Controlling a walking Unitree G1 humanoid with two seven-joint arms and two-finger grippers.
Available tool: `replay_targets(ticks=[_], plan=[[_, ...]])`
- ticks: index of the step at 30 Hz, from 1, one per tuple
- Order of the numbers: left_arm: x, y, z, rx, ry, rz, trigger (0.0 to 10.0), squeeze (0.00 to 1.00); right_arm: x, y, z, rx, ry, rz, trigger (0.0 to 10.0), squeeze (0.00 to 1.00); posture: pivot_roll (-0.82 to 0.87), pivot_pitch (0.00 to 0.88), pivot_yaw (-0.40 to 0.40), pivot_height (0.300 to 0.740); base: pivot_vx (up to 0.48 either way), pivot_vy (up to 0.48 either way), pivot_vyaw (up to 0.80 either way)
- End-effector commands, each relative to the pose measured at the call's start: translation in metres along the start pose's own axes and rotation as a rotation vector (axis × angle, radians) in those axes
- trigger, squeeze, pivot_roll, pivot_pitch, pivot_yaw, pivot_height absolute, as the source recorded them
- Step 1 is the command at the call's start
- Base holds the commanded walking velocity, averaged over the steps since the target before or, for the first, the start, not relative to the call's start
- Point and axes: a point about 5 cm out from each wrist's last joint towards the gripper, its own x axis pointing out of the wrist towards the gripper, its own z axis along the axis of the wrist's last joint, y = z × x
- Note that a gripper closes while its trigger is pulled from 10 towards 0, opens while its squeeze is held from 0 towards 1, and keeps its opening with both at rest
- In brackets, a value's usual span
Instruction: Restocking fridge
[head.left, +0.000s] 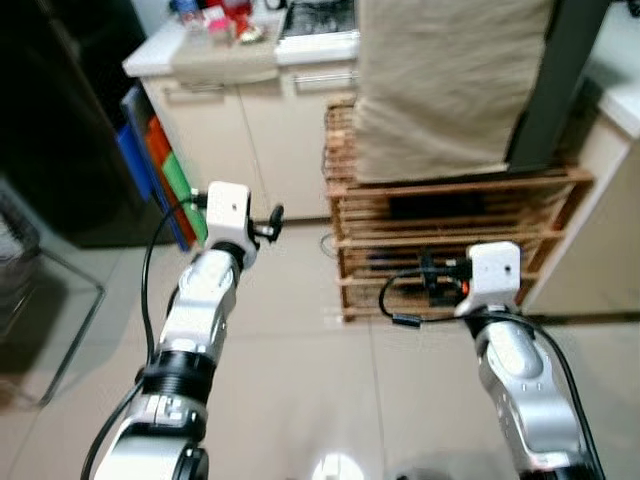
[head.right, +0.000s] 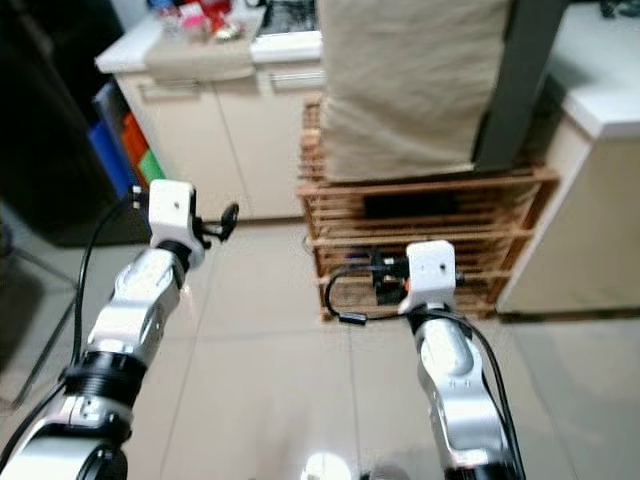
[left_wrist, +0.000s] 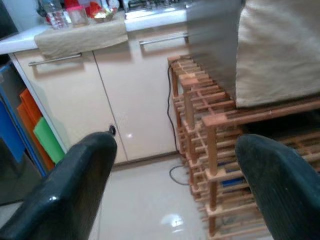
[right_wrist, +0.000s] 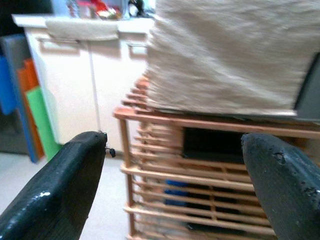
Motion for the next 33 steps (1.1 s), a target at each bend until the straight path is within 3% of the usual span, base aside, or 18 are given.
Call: replay_targets(ticks=[1,12,16,20,24,25,30,33], plan=[[0.000,0.002,0.006,0.015,-0.027,0.006,10.0,0.00,0.001,0.013,0.013,-0.032,-0.062,0.058,10.0,0.03,-0.15,0.000,0.149,0.740,0.000,0.000,0.00],[0.002,0.002,0.007,-0.001,-0.028,0.022,10.0,0.00,-0.005,0.049,0.022,-0.155,-0.126,0.256,10.0,0.03,-0.14,0.000,0.133,0.740,0.424,0.000,0.00],[0.004,-0.001,0.011,-0.005,-0.043,0.019,10.0,0.00,0.001,0.042,0.024,-0.167,-0.127,0.269,10.0,0.02,-0.13,0.000,0.117,0.740,0.461,0.000,0.00],[0.005,-0.002,0.014,-0.004,-0.055,0.021,10.0,0.00,-0.002,0.046,0.023,-0.198,-0.131,0.310,10.0,0.02,-0.12,0.000,0.114,0.740,0.459,0.000,0.00],[0.006,0.000,0.016,-0.012,-0.063,0.038,10.0,0.00,0.004,0.033,0.025,-0.213,-0.131,0.287,10.0,0.00,-0.11,0.000,0.099,0.740,0.458,0.000,0.00],[0.006,0.002,0.019,-0.013,-0.075,0.046,10.0,0.00,0.007,0.025,0.024,-0.208,-0.120,0.279,10.0,0.00,-0.09,0.000,0.087,0.740,0.458,0.000,0.00],[0.005,0.007,0.022,-0.013,-0.090,0.059,10.0,0.00,0.008,0.019,0.021,-0.188,-0.099,0.278,10.0,0.00,-0.09,0.000,0.074,0.740,0.458,0.000,0.00],[0.005,0.008,0.020,-0.028,-0.086,0.069,10.0,0.00,0.012,0.011,0.018,-0.117,-0.076,0.203,10.0,0.00,-0.09,0.000,0.066,0.740,0.458,0.000,0.00]])
